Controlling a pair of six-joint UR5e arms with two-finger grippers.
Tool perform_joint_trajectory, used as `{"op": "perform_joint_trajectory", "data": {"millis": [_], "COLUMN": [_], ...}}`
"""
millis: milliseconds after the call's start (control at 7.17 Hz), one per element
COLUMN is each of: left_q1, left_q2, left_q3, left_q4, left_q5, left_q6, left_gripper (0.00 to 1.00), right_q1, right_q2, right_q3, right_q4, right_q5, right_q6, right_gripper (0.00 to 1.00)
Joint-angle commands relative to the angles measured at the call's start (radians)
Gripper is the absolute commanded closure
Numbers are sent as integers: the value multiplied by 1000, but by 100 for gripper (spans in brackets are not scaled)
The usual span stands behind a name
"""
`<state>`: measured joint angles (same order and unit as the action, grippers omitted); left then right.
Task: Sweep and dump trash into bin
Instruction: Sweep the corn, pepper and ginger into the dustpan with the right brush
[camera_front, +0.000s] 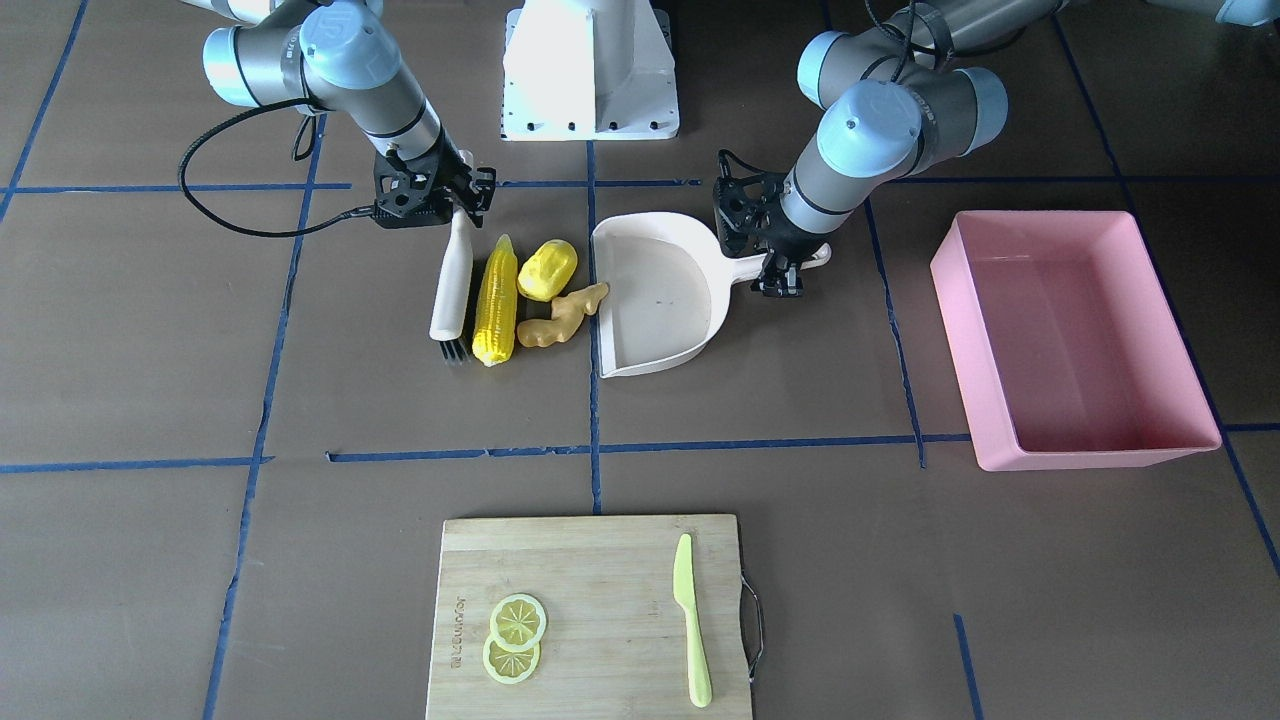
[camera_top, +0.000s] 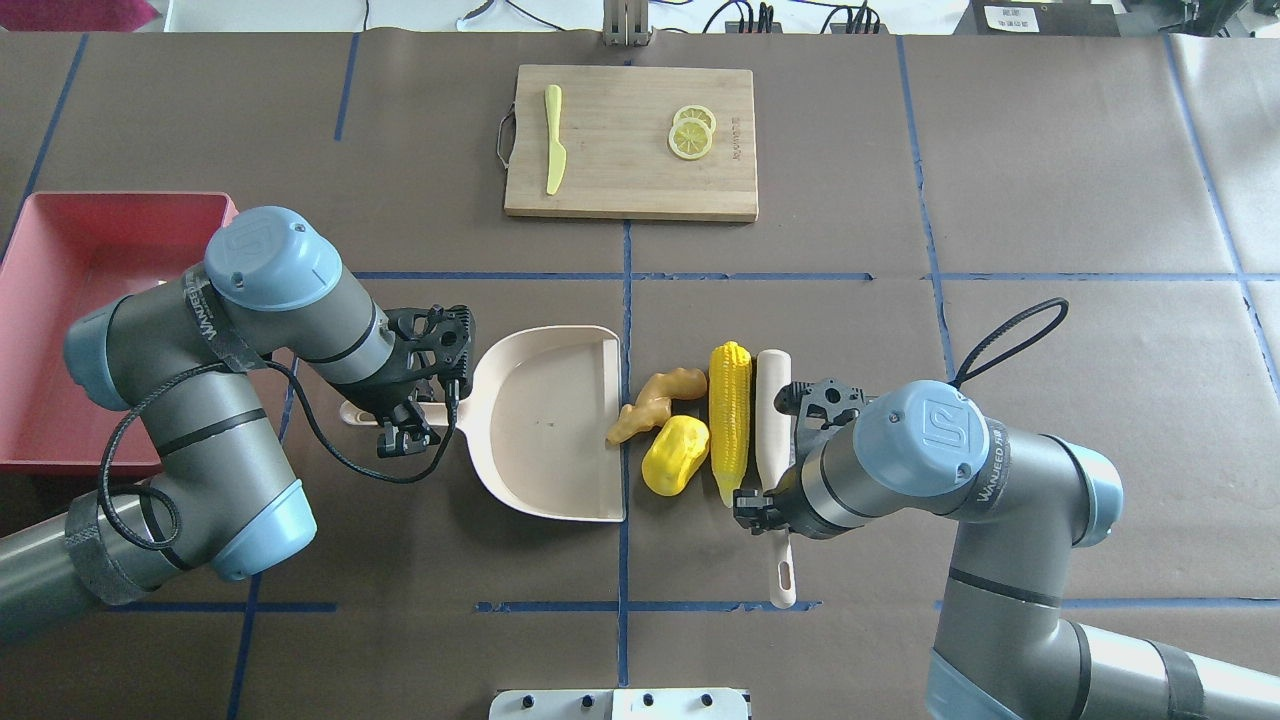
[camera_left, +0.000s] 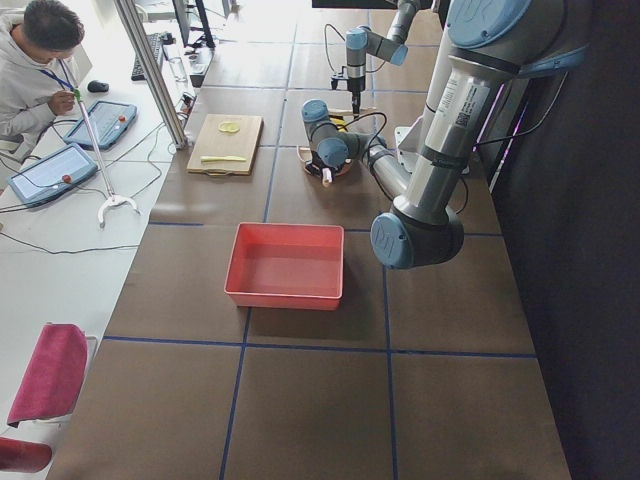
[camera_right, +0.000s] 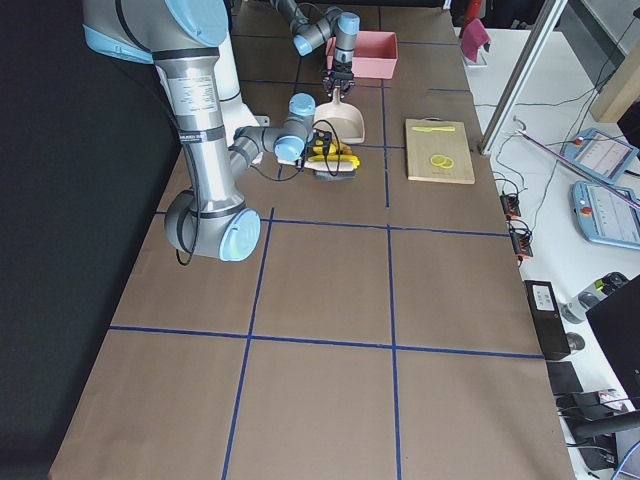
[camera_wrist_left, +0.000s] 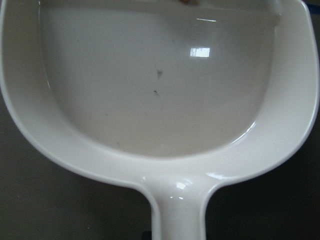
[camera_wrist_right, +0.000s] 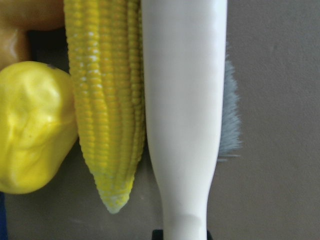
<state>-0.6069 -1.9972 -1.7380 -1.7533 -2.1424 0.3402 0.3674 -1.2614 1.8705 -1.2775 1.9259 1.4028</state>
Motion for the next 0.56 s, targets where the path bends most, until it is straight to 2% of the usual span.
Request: {"op": "perform_joint_trajectory", "data": {"millis": [0,419], "left_q1": [-1,-1], "left_q2": [0,0], "left_q3": [0,0], "left_q4": [0,0], "left_q5": [-1,1], "left_q6": [-1,-1], "left_gripper": [89,89], "right_q1": [-4,-11], "right_q2": [36,72], "right_q3": [-14,-36], "right_q4": [-8,-8], "right_q5": [-1,-1], "right_q6": [1,2], "right_gripper": [100,100]}}
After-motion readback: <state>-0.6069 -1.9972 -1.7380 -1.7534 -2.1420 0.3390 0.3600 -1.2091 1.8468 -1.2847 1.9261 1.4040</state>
